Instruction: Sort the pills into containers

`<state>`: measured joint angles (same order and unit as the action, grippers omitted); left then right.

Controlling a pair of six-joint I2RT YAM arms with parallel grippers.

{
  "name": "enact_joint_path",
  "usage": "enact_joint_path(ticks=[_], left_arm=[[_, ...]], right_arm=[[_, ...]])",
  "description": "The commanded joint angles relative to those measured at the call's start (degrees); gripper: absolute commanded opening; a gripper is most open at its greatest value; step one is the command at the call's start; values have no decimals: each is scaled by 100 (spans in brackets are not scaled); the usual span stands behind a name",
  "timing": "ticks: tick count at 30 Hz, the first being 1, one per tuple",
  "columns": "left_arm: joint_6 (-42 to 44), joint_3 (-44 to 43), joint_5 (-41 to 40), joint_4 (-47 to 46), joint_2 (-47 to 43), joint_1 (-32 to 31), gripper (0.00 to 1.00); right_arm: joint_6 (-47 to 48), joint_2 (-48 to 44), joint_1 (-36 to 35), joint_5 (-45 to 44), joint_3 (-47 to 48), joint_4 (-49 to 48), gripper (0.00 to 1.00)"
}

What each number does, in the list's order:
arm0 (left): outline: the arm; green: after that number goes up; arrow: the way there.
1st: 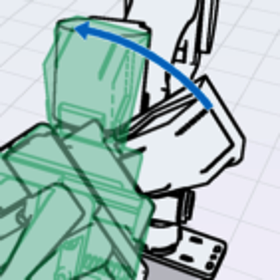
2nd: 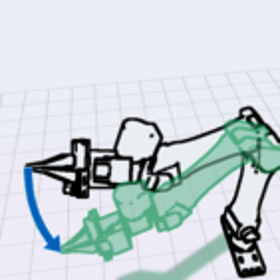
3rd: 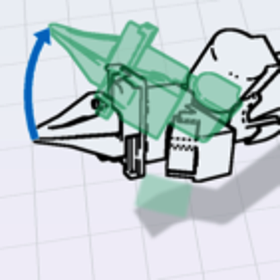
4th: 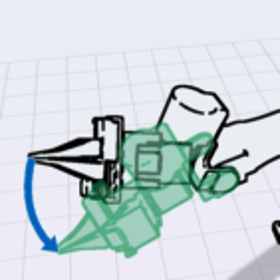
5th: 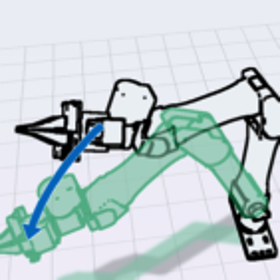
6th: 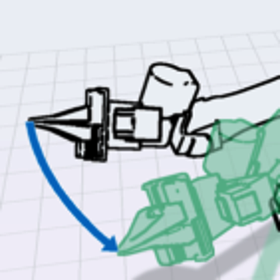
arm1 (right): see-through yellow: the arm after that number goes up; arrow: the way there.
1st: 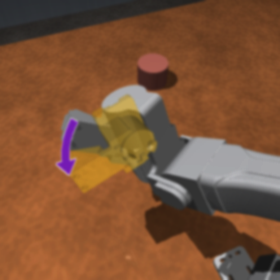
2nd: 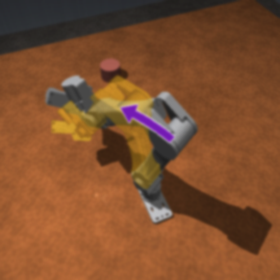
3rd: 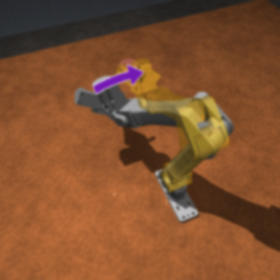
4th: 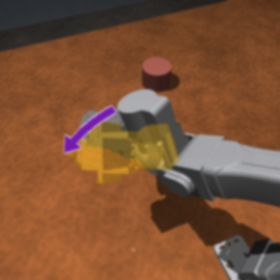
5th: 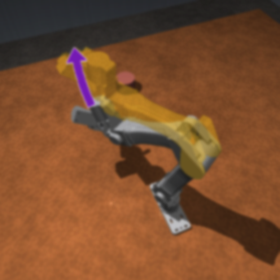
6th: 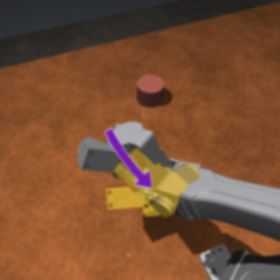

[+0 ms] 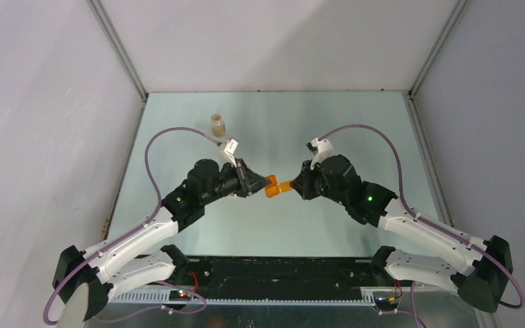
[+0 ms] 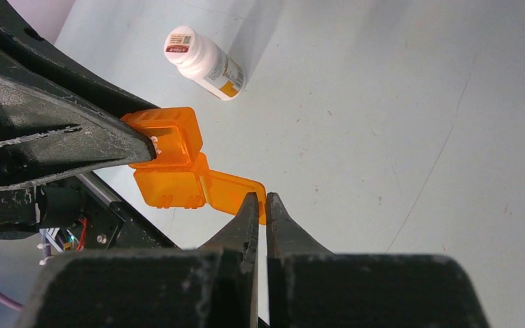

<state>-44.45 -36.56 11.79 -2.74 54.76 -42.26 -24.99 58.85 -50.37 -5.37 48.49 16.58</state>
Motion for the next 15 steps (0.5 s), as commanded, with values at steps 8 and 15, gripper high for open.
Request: enact_joint_path(ticks=[8, 15], left_arm=[[234, -273, 146, -343, -188, -25, 0], [227, -263, 257, -411, -201, -26, 0]], right_arm=[[-92, -313, 438, 1275, -65, -616, 56], [-96, -268, 752, 2421, -351, -1273, 43]])
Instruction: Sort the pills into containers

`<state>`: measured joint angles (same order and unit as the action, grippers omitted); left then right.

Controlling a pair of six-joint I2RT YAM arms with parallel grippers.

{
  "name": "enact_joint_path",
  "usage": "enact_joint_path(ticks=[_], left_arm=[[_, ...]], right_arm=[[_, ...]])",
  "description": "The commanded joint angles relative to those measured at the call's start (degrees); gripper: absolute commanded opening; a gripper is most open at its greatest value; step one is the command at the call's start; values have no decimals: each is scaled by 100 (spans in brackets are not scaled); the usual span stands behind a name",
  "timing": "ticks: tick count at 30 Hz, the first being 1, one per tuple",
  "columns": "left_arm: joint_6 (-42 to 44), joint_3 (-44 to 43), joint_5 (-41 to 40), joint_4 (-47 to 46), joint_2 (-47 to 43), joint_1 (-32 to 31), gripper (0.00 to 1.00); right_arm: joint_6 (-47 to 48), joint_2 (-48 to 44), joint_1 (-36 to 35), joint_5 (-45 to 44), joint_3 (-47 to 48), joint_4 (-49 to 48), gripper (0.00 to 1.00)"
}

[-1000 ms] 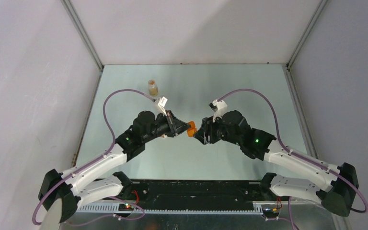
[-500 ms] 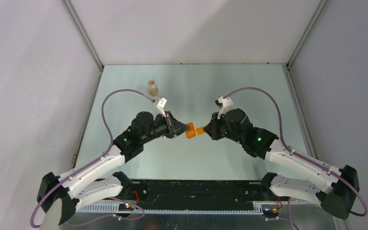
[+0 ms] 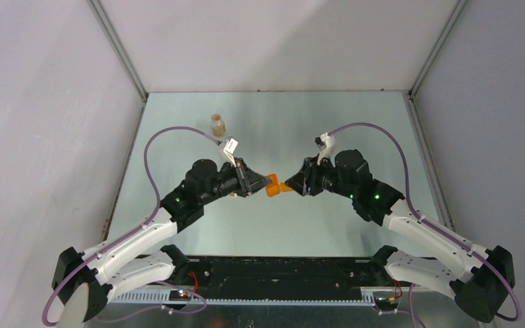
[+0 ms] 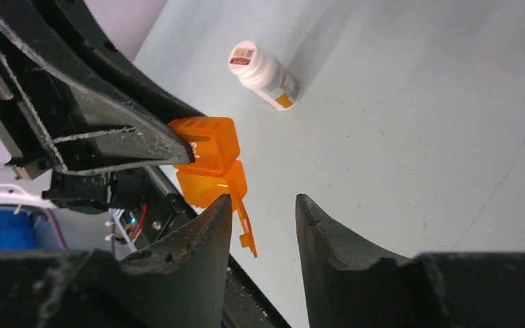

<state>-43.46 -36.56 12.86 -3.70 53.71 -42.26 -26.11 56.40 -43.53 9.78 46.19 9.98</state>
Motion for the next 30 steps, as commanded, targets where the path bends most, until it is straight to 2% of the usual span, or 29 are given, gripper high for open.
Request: enact_joint_path(ticks=[1, 4, 6, 8, 9, 10, 11, 12, 13, 14, 15, 17, 21, 24, 30], left_arm=[[128, -269, 152, -319, -93, -27, 0], [127, -286, 171, -332, -95, -28, 0], [127, -284, 185, -351, -98, -25, 0], [127, -289, 194, -366, -95, -27, 0], [128, -279, 232, -376, -97, -26, 1], [128, -281, 238, -385, -93, -27, 4], [154, -286, 233, -372, -88, -23, 22], [171, -285, 207, -325, -89, -30, 34], [196, -288, 113, -285, -104, -28, 63], [214, -292, 46, -184, -119, -28, 73], [259, -296, -162, -19, -173, -24, 87], [374, -333, -609, 362, -262, -27, 98], [486, -499, -1911, 1373, -443, -25, 99], [504, -593, -2431, 1769, -534, -23, 99], [532, -643, -2564, 2099, -568, -21, 99]], right_arm=[[30, -6, 70, 1022, -125, -634, 42], [46, 60, 66, 1124, -128, -648, 42], [61, 90, 68, 1129, -128, -628, 38], [66, 117, 87, 1102, -128, -604, 22], [43, 130, 98, 1077, -128, -594, 5], [31, 132, 114, 999, -128, -576, 2], [10, 134, 124, 960, -128, -552, 0], [1, 138, 149, 869, -133, -537, 0], [-28, 146, 168, 820, -130, -505, 0], [-40, 145, 204, 728, -129, -479, 0], [-49, 150, 248, 675, -129, -429, 0], [-27, 163, 320, 469, -128, -316, 0], [153, 436, 603, -126, -184, 10, 0], [347, 920, 921, -310, -276, 77, 0], [548, 1781, 1591, 49, -333, -101, 0]])
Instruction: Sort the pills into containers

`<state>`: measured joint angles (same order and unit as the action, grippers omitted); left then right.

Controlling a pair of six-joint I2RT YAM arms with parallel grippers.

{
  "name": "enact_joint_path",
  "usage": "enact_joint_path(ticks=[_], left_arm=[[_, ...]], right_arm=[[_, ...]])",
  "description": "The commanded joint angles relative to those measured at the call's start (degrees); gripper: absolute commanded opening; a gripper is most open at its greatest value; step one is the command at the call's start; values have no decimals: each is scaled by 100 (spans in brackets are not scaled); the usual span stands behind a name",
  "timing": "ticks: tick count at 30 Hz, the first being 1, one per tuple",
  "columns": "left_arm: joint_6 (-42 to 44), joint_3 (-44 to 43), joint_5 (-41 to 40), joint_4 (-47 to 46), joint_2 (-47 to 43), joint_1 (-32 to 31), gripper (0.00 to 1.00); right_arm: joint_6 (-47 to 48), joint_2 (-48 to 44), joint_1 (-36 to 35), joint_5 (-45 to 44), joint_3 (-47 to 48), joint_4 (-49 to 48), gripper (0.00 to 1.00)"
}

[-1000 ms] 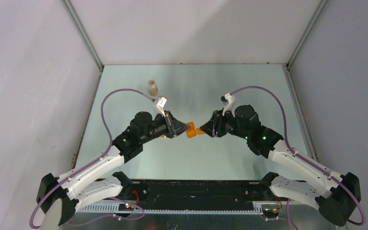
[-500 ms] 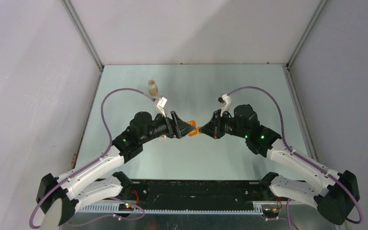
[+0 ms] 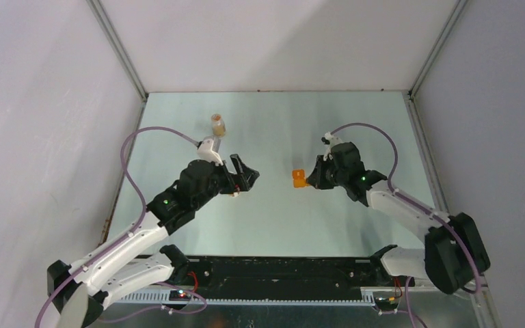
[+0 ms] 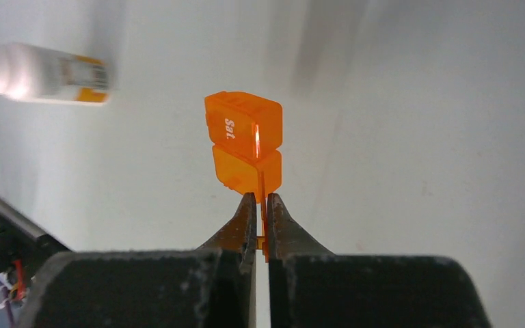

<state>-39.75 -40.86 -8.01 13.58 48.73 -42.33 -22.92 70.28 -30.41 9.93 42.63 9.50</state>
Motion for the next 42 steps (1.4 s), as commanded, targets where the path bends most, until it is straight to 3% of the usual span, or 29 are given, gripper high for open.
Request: enact_joint_path(ticks=[1, 9, 14, 16, 21, 28, 35, 39, 42], left_arm=[[143, -203, -471, 397, -72, -13, 99], [121, -38, -506, 389, -259, -18, 99], [142, -95, -562, 483, -298, -14, 99], [143, -102, -583, 516, -317, -17, 99], [102, -82, -550, 509, -329, -17, 99], [152, -144, -703, 666, -394, -18, 99], [176, -259, -1457, 978, -701, -18, 99], [34, -287, -2143, 1338, -966, -14, 98], [-187, -301, -2748, 1791, -1255, -18, 98]], right_arm=[[219, 488, 413, 127, 91, 57, 0], [344, 1075, 737, 590, 312, 249, 0], [413, 1490, 760, 166, 731, 734, 2], [429, 1593, 739, 78, 831, 879, 6], [376, 1563, 669, -19, 902, 978, 32], [273, 969, 579, -638, 1369, 1635, 51], [302, 178, -425, -1304, 1474, 1424, 78], [208, 342, -1385, -1453, 1529, 566, 81], [194, 971, -2101, -1549, 1937, -2, 81]])
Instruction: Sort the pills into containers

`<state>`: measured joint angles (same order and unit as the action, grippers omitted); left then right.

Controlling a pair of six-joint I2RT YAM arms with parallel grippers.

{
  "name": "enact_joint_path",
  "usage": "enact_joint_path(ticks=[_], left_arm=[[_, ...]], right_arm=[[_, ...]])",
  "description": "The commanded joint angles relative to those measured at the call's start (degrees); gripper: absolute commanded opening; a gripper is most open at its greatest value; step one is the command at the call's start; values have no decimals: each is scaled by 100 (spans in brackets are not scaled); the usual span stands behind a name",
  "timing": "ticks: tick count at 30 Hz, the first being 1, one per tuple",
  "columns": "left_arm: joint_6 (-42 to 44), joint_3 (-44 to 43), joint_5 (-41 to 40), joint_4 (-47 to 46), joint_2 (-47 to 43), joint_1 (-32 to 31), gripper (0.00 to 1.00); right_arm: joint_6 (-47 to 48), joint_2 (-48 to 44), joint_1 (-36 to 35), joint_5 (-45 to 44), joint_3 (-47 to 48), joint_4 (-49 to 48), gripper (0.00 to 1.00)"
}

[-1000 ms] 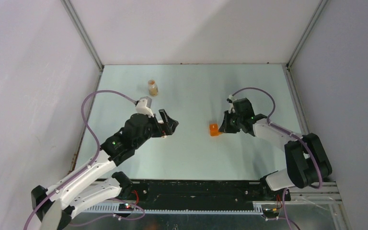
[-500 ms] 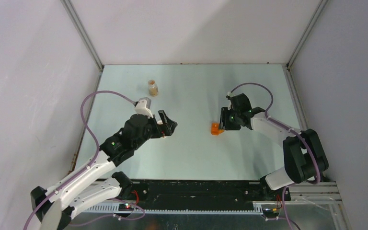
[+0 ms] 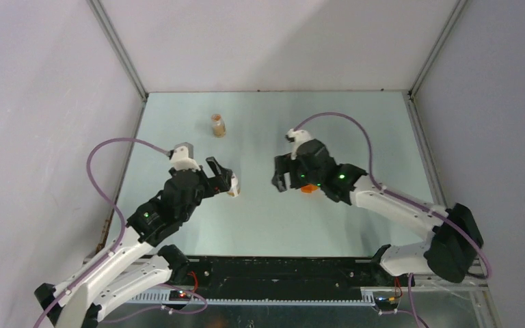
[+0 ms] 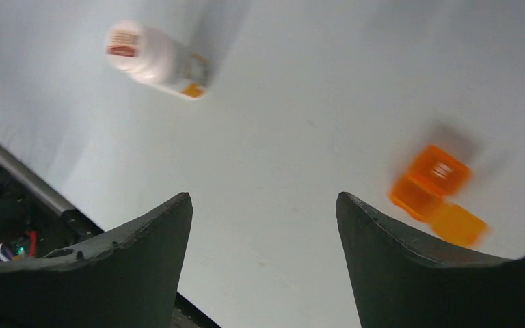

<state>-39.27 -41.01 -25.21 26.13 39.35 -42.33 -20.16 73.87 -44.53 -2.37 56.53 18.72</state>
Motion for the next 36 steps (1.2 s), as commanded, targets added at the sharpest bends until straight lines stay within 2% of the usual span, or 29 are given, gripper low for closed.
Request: enact_joint_path(ticks=[1, 3, 7, 14, 20, 31, 36], left_arm=[[-264, -280, -1211, 605, -449, -14, 98], [-359, -259, -1464, 824, -634, -17, 98], [-584, -213, -1788, 1177, -933, -15, 98], [-695, -143, -2013, 1559, -1338, -13, 98], [-722, 18, -2086, 1563, -1567, -14, 98], [-626, 198, -1951, 1368, -1590, -19, 98], [-245, 418, -1491, 750, -1507, -15, 99]], right_arm=[[-35, 941, -812, -403, 694, -981, 81], [47, 1422, -1268, -597, 1109, -1106, 81], [370, 2367, -1640, -765, 1850, -1321, 82], [896, 3561, -1750, -968, 2723, -1208, 81], [952, 4502, -1721, -1188, 3851, -281, 75], [183, 4838, -1605, -1344, 4168, 29, 56], [-226, 4607, -1429, -1278, 4070, 308, 50]])
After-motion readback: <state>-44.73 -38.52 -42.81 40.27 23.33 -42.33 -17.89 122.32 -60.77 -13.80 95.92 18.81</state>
